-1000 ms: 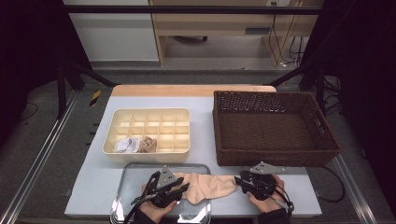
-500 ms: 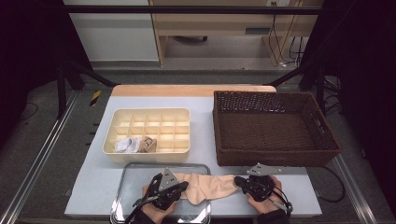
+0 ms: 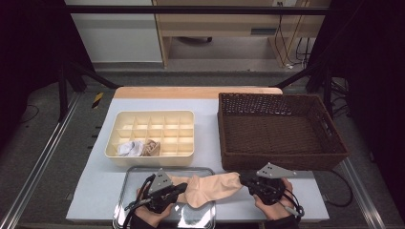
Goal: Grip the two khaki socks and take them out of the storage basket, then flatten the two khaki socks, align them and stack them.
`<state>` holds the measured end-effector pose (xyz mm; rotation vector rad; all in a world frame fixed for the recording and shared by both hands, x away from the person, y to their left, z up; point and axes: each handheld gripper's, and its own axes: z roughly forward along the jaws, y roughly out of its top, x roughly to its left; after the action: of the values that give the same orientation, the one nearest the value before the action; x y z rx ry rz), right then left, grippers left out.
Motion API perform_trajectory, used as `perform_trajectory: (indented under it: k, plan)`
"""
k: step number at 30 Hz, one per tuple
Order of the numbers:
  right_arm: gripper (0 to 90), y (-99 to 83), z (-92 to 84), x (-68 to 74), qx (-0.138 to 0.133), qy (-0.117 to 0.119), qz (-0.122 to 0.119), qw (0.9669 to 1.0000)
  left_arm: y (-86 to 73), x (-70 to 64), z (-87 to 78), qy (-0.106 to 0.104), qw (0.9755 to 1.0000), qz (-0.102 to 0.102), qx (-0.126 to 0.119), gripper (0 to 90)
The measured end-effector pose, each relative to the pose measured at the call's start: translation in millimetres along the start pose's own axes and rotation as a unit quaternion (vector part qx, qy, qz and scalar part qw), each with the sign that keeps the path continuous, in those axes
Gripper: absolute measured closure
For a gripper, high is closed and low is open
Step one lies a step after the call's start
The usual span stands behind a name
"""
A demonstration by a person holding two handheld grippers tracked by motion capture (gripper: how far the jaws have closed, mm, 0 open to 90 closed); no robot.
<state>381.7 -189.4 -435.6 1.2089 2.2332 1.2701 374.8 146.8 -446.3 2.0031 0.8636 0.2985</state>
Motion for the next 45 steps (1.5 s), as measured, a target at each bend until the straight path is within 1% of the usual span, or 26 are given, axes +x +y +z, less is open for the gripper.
perform_trajectory:
  k: [3, 6, 13, 25, 28, 31, 34, 37, 45]
  plan:
    - [87.6, 4.3, 0.5, 4.5, -0.003, 0.007, -0.005, 1.0000, 1.3, 4.3, -9.1, 0.002, 0.9999, -0.003, -0.010, 89.9]
    - [87.6, 6.7, 2.4, 8.4, -0.002, 0.015, -0.002, 0.9999, 0.9, 9.7, -17.8, 0.004, 0.9998, -0.007, -0.017, 89.9]
    - [87.6, 12.6, 13.3, 17.1, 0.003, 0.030, -0.007, 0.9995, -2.3, 25.0, -34.9, 0.012, 0.9993, -0.020, -0.029, 89.9]
    - [87.6, 31.1, 29.8, 39.4, 0.002, 0.055, -0.031, 0.9980, -13.7, 45.4, -52.8, 0.032, 0.9983, -0.037, -0.031, 89.9]
    - [87.6, 34.3, 33.9, 44.5, 0.002, 0.060, -0.034, 0.9976, -16.4, 47.9, -55.6, 0.033, 0.9982, -0.041, -0.030, 89.9]
    - [87.6, 35.1, 37.5, 48.8, 0.007, 0.064, -0.039, 0.9972, -18.5, 48.6, -55.5, 0.034, 0.9983, -0.039, -0.026, 89.9]
    - [87.6, 35.2, 39.0, 49.2, 0.008, 0.063, -0.040, 0.9972, -19.7, 50.7, -54.7, 0.036, 0.9983, -0.039, -0.023, 89.9]
    - [87.6, 33.3, 40.7, 49.3, 0.013, 0.065, -0.038, 0.9971, -21.5, 53.6, -54.2, 0.038, 0.9981, -0.043, -0.020, 89.9]
    - [87.5, 25.6, 52.3, 52.1, 0.039, 0.070, -0.036, 0.9961, -28.9, 56.1, -46.6, 0.043, 0.9981, -0.043, 0.002, 89.8]
